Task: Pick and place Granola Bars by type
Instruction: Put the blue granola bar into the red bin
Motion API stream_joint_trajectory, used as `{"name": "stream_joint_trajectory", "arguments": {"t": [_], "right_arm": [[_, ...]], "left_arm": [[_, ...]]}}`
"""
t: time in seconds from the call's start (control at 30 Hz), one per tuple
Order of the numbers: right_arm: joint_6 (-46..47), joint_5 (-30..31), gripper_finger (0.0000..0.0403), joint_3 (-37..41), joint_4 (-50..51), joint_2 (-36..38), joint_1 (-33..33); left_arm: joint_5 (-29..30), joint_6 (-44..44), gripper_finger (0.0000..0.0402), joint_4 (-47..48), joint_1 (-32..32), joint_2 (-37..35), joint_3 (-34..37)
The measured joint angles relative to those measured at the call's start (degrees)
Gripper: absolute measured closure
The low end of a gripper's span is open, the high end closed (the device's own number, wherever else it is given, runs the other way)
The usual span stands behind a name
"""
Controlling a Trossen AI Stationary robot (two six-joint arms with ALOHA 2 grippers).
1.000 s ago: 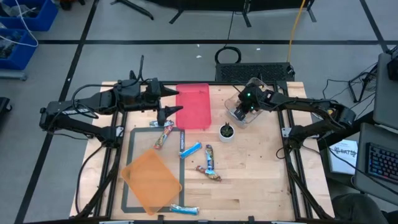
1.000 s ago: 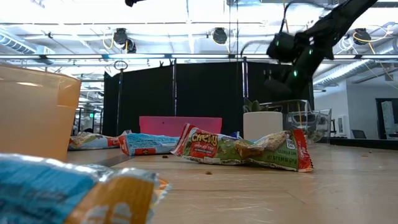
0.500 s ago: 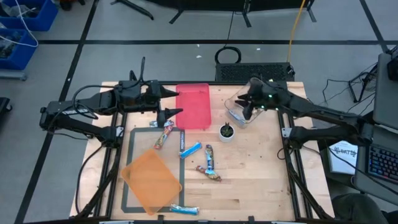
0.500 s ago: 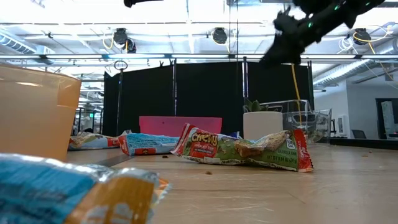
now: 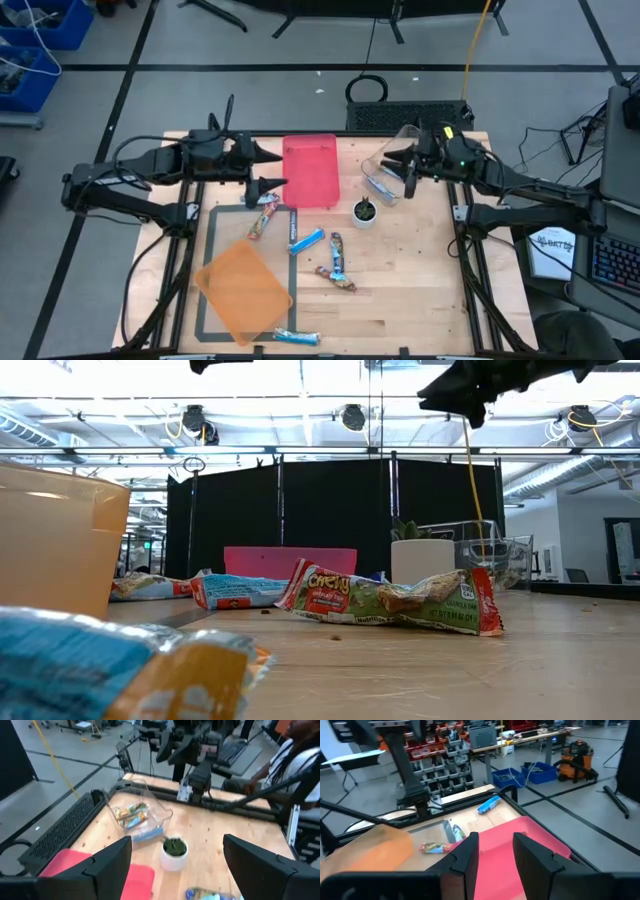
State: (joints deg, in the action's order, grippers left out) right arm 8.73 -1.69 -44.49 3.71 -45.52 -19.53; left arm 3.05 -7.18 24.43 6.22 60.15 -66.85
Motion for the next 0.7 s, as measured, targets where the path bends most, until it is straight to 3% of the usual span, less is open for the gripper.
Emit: {"name": "stream_joint_trajectory", "arguments": {"t": [0.43, 0.7], "right_arm": [[-1.9, 0.1, 0.0288, 0.0, 1.8, -0.4, 2.8], [-5.0, 0.1, 0.0288, 0.1, 4.1, -0.4, 2.8]], "left_arm": [[2.0, 0.5, 0.0113, 5.8, 1.1, -7.3, 0.6], [1.4, -3.6, 0.0115, -3.2, 0.6, -11.6, 12.5]]}}
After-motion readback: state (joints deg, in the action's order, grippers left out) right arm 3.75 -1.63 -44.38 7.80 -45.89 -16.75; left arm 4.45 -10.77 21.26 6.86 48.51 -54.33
